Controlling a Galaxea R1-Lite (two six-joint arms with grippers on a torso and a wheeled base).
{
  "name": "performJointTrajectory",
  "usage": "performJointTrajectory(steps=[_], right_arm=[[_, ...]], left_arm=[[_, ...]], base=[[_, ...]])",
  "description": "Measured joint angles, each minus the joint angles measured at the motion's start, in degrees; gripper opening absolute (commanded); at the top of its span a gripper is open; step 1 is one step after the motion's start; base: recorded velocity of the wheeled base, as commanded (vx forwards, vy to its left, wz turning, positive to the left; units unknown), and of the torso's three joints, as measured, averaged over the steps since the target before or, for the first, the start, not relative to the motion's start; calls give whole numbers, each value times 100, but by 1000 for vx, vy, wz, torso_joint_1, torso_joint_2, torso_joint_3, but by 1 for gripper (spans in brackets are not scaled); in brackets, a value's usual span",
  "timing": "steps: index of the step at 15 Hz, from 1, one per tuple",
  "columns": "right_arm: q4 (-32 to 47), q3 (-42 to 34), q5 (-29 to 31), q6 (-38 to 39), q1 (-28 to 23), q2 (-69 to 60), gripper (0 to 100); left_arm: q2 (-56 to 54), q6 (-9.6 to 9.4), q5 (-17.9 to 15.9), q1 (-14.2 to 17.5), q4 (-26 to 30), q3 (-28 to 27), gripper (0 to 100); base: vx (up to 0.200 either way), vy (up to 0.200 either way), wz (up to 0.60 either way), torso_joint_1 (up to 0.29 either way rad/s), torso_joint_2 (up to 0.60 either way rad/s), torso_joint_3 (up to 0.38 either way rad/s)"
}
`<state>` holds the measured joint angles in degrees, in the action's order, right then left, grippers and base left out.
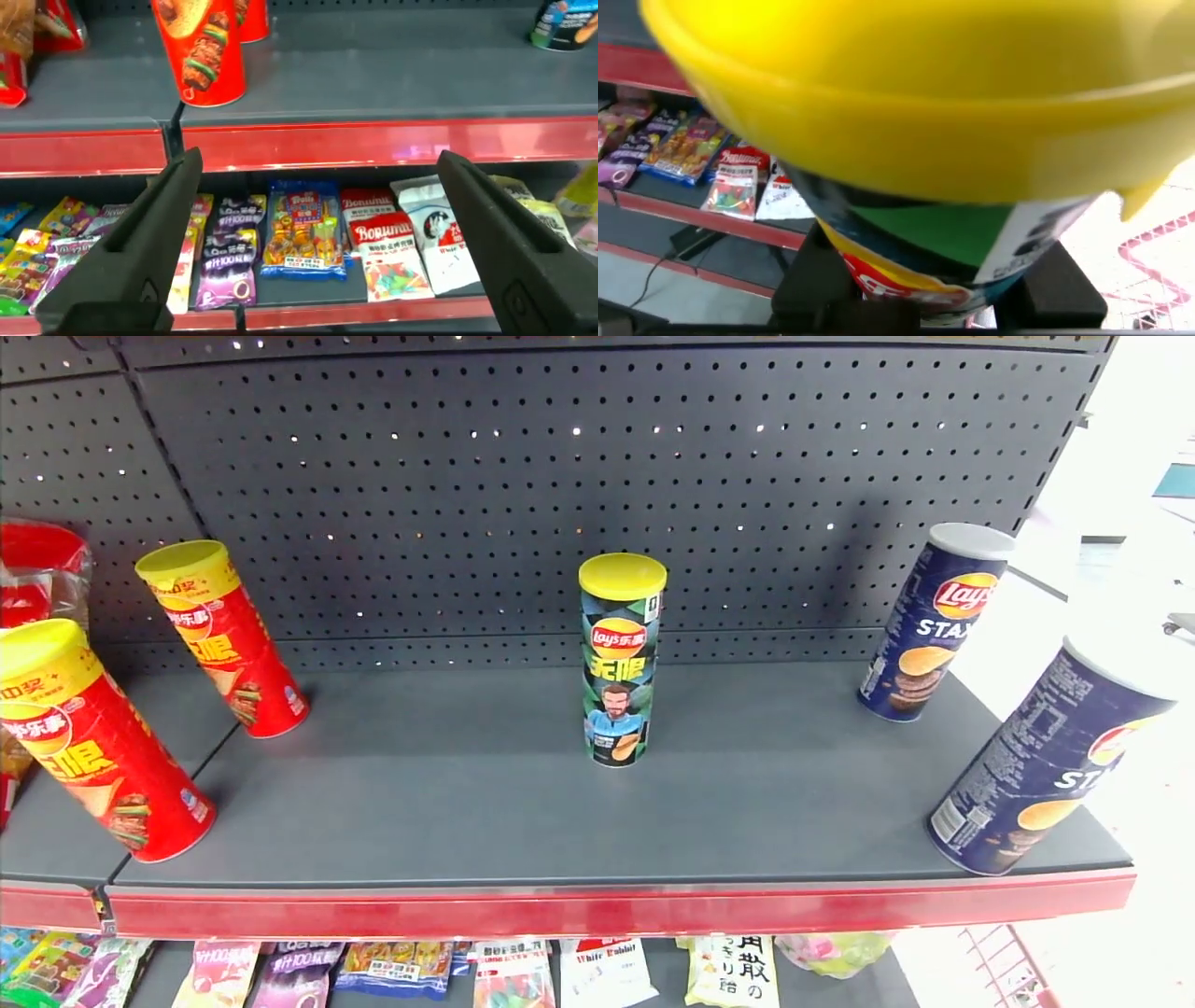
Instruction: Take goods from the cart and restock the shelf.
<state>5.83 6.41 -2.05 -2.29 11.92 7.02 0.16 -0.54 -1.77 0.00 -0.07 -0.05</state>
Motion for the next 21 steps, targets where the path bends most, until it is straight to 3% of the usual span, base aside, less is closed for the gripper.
performJointTrajectory(steps=[4, 7, 9, 12, 14, 17, 21], right_arm=[[-4, -168, -497, -17, 6, -122, 0], [-6, -236, -635, -9, 45, -129, 0], [-6, -243, -631, -11, 56, -138, 0], [-4, -247, -624, -13, 54, -143, 0], [-4, -247, -621, -16, 52, -144, 0], [-4, -247, -610, -16, 50, -144, 0], [-4, -247, -610, -6, 48, -144, 0]], left_arm=[[9, -280, -290, -2, -24, -5, 100], [273, -132, -503, -57, -57, -496, 100], [1051, -132, -1028, -182, -88, -1521, 100], [2625, -510, -2338, -490, -151, -2533, 100], [3768, -644, -3068, -724, -397, -2994, 100], [5392, -747, -3540, -1141, -1057, -3519, 100], [7497, -866, -3734, -1604, -2327, -4295, 100]], base=[[0, 0, 0, 0, 0, 0], [0, 0, 0, 0, 0, 0], [0, 0, 0, 0, 0, 0], [0, 0, 0, 0, 0, 0], [0, 0, 0, 0, 0, 0], [0, 0, 0, 0, 0, 0], [0, 0, 0, 0, 0, 0]])
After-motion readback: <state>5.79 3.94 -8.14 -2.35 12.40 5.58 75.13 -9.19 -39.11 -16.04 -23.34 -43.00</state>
